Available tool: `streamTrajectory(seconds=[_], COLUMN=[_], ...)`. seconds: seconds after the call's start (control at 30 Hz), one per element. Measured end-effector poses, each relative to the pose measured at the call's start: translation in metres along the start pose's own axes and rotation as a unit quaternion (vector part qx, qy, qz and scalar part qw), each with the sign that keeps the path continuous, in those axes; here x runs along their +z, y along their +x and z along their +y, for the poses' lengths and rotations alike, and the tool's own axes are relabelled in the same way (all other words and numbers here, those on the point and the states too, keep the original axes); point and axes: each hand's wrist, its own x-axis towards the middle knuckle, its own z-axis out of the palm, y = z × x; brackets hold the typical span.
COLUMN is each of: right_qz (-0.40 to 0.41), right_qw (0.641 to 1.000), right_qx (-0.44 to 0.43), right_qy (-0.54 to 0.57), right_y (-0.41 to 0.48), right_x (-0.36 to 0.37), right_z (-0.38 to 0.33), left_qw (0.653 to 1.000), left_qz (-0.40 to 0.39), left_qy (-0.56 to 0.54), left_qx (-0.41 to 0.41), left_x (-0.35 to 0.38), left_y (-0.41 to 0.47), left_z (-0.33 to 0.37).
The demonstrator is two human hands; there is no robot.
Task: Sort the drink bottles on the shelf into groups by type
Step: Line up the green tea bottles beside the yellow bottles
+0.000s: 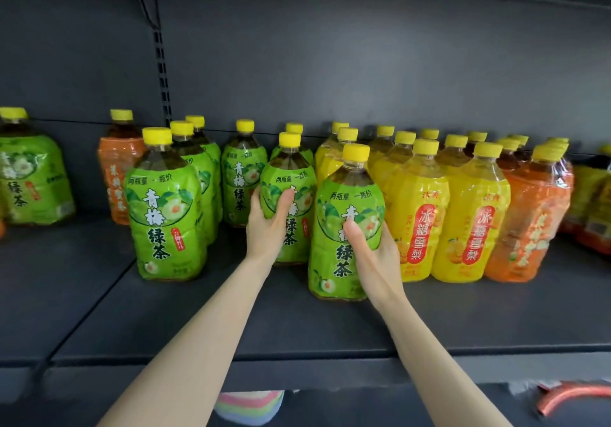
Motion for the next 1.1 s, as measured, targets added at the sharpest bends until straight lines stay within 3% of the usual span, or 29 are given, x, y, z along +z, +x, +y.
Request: streamTrajectory(seconds=[0.33, 0.87, 1.1], right_qz=[0.009, 0.013, 0.011], right_qw=[1.0, 1.0, 1.0], right_qx=[-0.01, -0.016, -0.018], right_qy=[-0.009, -0.012, -0.012], right_y=[0.005, 0.007, 0.007], right_x=[0.002, 0.005, 0.005], right_z=[0.004, 0.007, 0.009], left_qw=[0.999, 1.0, 0.998], left_qz=[-0.032, -0.013, -0.047], left_qy=[-0.009, -0.021, 0.016], left_qx=[-0.015, -0.01, -0.031], left_x=[0.003, 0.013, 0.005], left_y=[0.015, 0.024, 0.019], left_z=[0.001, 0.002, 0.011])
